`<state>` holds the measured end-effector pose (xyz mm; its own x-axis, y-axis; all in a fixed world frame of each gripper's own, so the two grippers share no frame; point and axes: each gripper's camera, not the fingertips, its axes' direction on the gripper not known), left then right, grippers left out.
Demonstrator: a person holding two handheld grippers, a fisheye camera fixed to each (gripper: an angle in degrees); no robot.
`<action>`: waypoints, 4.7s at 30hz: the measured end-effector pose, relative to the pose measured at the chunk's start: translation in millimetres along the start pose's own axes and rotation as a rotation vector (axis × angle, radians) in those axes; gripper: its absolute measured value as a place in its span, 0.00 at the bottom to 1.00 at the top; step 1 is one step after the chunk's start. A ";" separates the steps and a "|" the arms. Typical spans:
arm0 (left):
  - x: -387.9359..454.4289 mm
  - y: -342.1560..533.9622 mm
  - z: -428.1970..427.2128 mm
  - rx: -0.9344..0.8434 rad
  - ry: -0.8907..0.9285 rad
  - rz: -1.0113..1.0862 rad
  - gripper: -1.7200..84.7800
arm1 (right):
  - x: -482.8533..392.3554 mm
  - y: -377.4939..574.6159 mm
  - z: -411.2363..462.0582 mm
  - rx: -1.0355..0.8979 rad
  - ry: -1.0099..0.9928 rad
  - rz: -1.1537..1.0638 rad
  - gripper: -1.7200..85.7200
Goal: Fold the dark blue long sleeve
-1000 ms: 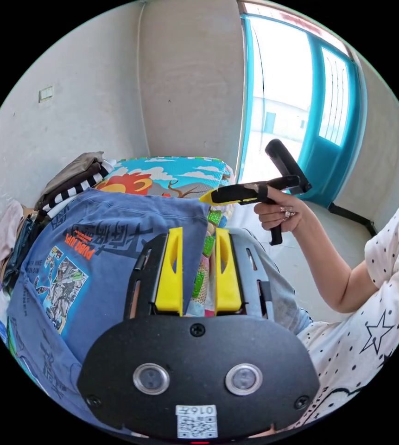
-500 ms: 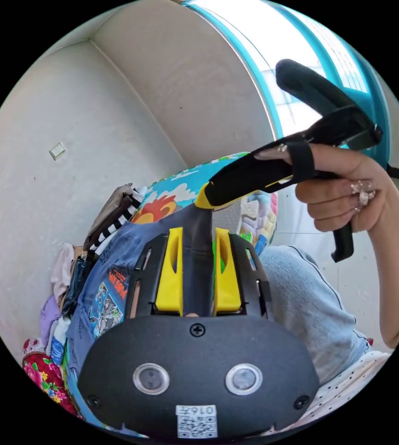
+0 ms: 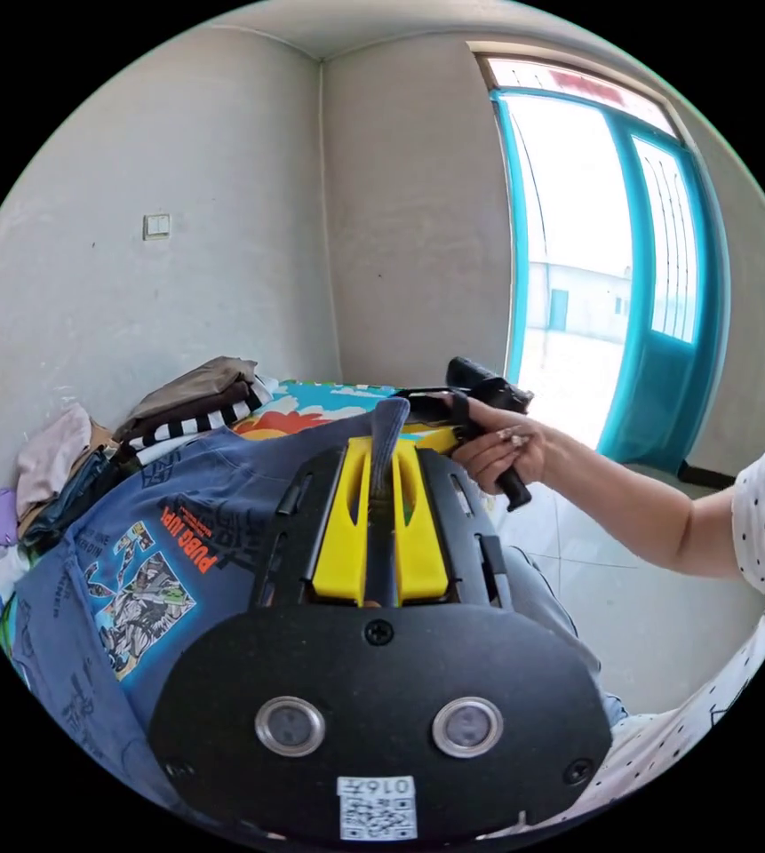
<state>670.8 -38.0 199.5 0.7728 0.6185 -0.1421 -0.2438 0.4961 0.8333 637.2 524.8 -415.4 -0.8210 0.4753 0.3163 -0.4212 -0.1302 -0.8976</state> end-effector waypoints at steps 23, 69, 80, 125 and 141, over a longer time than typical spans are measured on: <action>-52.2 25.3 -32.7 0.020 0.090 -0.079 0.06 | -56.3 -305.3 91.3 -0.133 0.045 0.138 0.11; -275.6 207.5 -303.7 0.342 0.061 -0.553 0.01 | -188.5 -343.8 296.0 -0.148 0.180 0.126 0.16; -227.9 191.1 -298.2 0.231 0.365 -0.365 0.02 | -248.2 -323.0 369.1 -0.114 0.344 -0.030 0.04; -271.6 398.7 -649.5 0.550 -0.206 -0.652 0.01 | -459.4 -170.5 1113.3 -0.532 0.799 -0.730 0.02; -318.4 514.9 -650.9 0.439 -0.291 -1.105 0.01 | -311.7 -115.5 1367.0 -0.681 1.176 -0.661 0.06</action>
<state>-82.2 417.2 326.2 0.5548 -0.1928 -0.8094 0.8013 0.3856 0.4574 414.9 -797.8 9.4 0.3454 0.7333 0.5856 -0.0558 0.6390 -0.7672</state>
